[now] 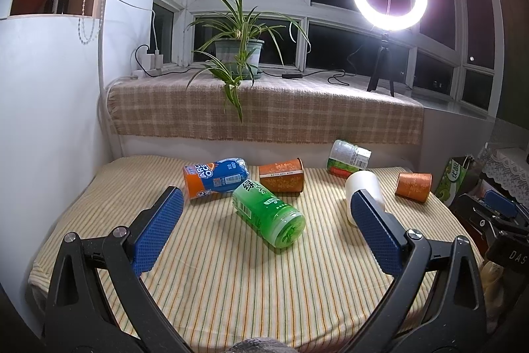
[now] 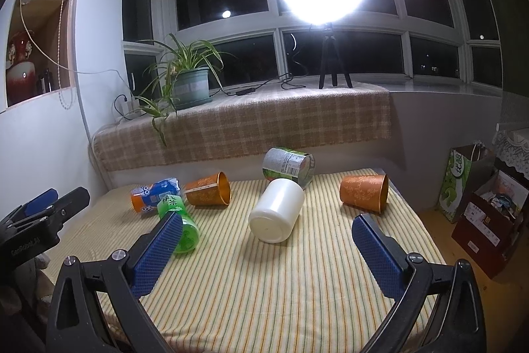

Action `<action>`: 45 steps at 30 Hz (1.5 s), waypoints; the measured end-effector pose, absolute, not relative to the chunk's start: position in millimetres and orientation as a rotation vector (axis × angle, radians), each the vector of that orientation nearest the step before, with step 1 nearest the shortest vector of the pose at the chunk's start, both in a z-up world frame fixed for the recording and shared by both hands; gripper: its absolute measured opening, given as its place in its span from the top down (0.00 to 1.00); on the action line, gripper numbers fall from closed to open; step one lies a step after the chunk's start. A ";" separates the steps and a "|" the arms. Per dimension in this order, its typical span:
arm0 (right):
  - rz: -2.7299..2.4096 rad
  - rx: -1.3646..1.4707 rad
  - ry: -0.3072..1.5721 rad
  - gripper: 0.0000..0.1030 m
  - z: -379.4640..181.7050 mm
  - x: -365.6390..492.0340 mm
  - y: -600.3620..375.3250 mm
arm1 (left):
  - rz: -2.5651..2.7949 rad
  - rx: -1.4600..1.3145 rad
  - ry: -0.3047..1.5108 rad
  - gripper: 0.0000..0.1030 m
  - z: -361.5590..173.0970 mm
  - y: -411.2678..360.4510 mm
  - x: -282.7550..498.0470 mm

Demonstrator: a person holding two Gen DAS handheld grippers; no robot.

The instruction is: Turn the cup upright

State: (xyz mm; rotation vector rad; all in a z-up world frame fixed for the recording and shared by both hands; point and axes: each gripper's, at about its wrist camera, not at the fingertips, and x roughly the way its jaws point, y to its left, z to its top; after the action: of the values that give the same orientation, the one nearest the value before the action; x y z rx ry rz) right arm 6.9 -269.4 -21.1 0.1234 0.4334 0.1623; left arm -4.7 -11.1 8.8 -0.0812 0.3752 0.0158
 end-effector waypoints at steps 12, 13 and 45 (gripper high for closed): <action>0.167 0.132 0.439 0.00 -21.2 7.6 -271.1 | 0.009 -0.087 0.381 0.00 7.4 -10.1 -4.0; 0.167 0.132 0.438 0.00 -21.2 7.5 -271.3 | 0.010 -0.086 0.381 0.00 7.2 -10.4 -4.0; 0.191 0.166 0.525 0.00 -47.1 29.1 -278.6 | -0.233 0.124 0.527 0.00 4.2 -5.9 58.2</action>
State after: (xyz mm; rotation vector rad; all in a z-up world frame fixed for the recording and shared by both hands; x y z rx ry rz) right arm 29.1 -278.6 -47.1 0.1659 0.5255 0.1907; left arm 58.2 -5.9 4.2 0.1244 0.5271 -0.2332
